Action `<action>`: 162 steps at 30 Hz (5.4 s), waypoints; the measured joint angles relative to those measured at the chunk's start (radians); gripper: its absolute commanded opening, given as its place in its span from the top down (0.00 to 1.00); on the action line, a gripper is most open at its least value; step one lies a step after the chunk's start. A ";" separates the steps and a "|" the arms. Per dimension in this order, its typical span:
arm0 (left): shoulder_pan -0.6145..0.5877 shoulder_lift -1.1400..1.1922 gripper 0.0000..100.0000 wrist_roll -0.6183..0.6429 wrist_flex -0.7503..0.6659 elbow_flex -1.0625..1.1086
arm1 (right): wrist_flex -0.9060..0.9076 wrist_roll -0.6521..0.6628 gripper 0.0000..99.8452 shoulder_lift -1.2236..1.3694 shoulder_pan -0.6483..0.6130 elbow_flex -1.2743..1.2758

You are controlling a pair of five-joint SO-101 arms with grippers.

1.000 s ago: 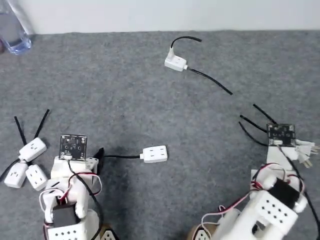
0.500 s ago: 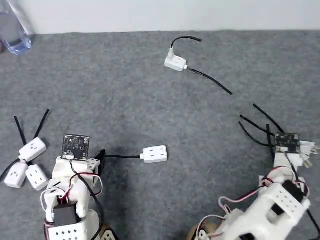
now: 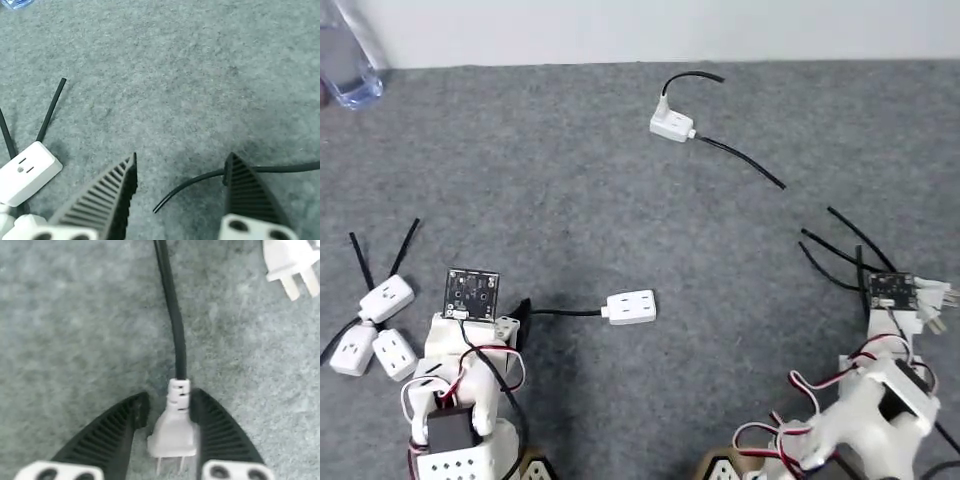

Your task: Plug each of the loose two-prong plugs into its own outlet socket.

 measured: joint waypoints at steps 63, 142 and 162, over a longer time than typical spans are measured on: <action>0.000 0.000 0.74 0.000 -0.041 0.023 | 0.448 -0.796 0.99 -0.265 -0.968 -0.334; 0.003 0.000 0.74 0.000 -0.061 0.026 | 0.351 0.196 0.99 -0.895 -0.838 0.270; 0.003 0.000 0.74 0.000 -0.061 0.026 | 0.962 0.048 0.99 -0.657 -0.997 -0.442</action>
